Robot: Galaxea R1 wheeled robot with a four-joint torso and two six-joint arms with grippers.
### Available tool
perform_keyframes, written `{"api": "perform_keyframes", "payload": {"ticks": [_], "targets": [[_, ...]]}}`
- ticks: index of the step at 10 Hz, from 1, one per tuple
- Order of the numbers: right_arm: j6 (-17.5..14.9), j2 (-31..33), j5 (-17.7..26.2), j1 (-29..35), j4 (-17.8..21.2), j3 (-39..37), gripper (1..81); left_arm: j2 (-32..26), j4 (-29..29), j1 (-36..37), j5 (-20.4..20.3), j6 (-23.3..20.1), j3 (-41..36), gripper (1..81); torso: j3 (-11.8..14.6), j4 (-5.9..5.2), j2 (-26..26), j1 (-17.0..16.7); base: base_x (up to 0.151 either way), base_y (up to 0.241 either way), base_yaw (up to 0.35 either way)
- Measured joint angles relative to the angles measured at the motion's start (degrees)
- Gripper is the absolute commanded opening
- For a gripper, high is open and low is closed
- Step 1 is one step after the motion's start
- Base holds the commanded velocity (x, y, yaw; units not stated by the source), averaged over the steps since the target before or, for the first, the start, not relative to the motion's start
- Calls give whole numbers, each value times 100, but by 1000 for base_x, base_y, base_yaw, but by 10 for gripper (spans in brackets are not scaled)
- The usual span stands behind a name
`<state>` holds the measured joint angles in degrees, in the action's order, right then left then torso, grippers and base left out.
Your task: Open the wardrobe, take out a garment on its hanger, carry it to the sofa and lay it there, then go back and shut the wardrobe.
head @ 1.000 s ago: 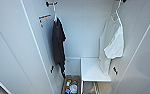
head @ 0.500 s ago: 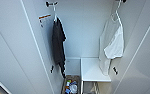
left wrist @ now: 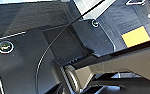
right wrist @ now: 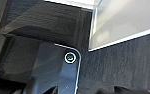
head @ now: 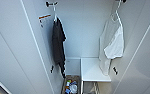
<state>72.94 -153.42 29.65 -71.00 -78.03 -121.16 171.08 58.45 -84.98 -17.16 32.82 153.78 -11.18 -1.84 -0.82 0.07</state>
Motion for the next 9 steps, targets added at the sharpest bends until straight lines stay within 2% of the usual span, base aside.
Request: {"api": "perform_keyframes", "payload": {"ticks": [2,5,7,9], "targets": [[44,6,-1072,-293,703,-271,811,1,-5,0,-4,1,0,811,0,0,0,0,0,0,0],[63,-240,-2287,-920,1023,-1219,811,20,-297,-18,-15,117,-6,811,0,0,0,0,0,0,0],[66,-844,-2737,-1062,1114,-2054,811,65,-358,-66,50,174,-6,811,0,0,-2,-2,0,0,0],[71,-1235,-2918,-1081,1167,-2983,811,63,-391,-62,280,216,-4,811,0,0,-2,0,0,0,0]]}}
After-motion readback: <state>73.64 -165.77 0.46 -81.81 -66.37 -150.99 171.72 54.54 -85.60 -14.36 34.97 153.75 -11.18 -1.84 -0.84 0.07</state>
